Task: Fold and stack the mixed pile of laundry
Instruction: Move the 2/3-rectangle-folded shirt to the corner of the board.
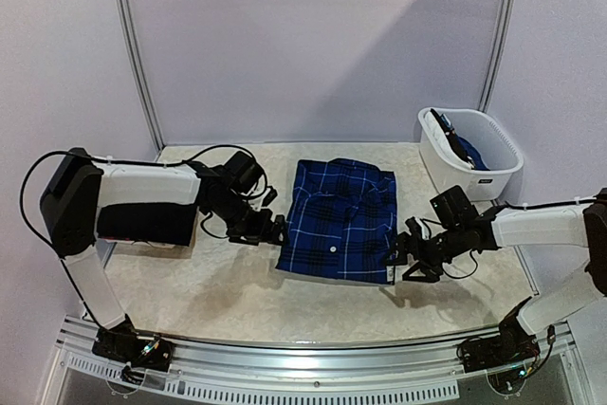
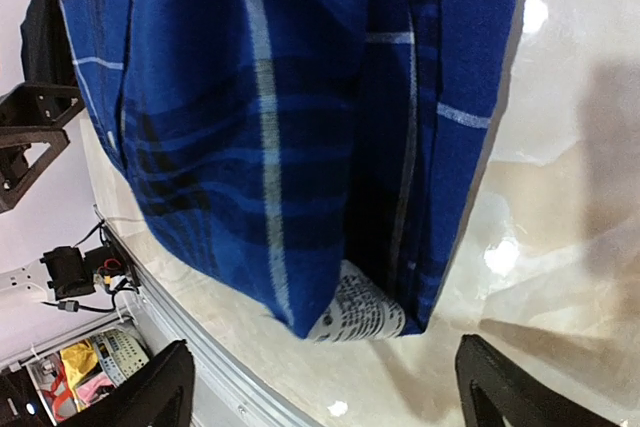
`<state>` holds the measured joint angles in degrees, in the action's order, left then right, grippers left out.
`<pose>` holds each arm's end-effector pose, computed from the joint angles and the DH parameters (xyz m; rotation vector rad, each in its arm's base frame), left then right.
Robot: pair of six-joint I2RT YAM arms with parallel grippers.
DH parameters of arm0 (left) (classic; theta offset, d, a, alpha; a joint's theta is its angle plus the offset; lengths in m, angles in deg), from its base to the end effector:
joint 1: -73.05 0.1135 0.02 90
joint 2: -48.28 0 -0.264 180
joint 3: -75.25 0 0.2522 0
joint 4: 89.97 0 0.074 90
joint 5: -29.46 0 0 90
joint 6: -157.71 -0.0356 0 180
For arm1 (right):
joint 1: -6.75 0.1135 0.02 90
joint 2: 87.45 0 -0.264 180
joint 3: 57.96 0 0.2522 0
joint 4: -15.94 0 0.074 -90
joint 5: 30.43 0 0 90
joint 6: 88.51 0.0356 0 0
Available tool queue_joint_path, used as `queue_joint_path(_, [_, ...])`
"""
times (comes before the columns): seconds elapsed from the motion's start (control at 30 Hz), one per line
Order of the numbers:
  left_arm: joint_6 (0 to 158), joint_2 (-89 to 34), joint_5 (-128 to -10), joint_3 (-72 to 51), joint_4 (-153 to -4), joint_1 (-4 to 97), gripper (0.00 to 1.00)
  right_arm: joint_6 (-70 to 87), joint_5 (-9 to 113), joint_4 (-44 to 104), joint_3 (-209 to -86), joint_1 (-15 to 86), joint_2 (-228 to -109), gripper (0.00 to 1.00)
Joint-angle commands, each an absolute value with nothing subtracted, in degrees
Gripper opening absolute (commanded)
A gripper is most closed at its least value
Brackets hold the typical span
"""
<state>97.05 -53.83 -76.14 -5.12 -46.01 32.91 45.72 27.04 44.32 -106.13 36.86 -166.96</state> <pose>0.2646 -0.2357 0.1795 0.3544 2.8495 -0.6752 0.1978 0.1369 0.1521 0.1268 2.8515 1.1267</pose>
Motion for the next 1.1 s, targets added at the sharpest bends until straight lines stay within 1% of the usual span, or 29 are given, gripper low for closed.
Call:
queue_joint_path(0.0, [98.50, -53.36, -76.95, -4.16, -48.66, 31.24, 0.90, 46.86, 27.50, 40.84, -105.11, 37.24, -169.86, 0.86])
queue_joint_path(0.1, [99.00, -53.43, -77.14, -2.92, -49.40, 30.75, 0.88, 47.63, 28.35, 39.81, -104.65, 37.20, -171.88, 0.77])
queue_joint_path(0.2, [99.40, -53.77, -77.38, -1.80, -50.16, 30.20, 0.86, 49.18, 28.10, 37.38, -103.40, 37.18, -173.07, 0.65])
queue_joint_path(0.33, [100.18, -54.57, -78.11, -0.54, -51.61, 29.15, 0.84, 49.83, 27.16, 34.88, -102.29, 37.17, -174.20, 0.45])
queue_joint_path(0.47, [101.28, -55.20, -78.47, 0.41, -53.25, 28.09, 0.83, 49.28, 25.91, 33.63, -102.60, 37.17, -176.03, 0.32])
queue_joint_path(0.53, [101.82, -55.70, -78.82, 0.74, -54.20, 27.65, 0.83, 49.13, 25.66, 33.49, -102.94, 37.18, -176.67, 0.18])
queue_joint_path(0.57, [102.06, -55.92, -79.06, 0.88, -54.66, 27.43, 0.82, 49.13, 25.67, 33.42, -103.00, 37.22, -176.77, 0.14])
queue_joint_path(0.77, [102.97, -57.51, -79.02, 1.27, -55.81, 26.23, 0.77, 48.81, 25.62, 34.20, -103.10, 37.19, -176.66, 0.03])
queue_joint_path(0.83, [103.70, -57.55, -78.99, 1.81, -57.08, 26.12, 0.72, 48.49, 25.62, 34.65, -103.10, 37.20, -176.66, 0.00])
queue_joint_path(0.93, [104.75, -58.15, -79.70, 2.31, -59.47, 25.98, 0.55, 48.29, 25.64, 34.85, -103.01, 37.24, -176.42, 0.00])
queue_joint_path(1.07, [105.92, -59.09, -80.63, 2.21, -62.19, 25.56, 0.28, 48.16, 25.48, 35.74, -103.42, 37.20, -176.09, 0.00])
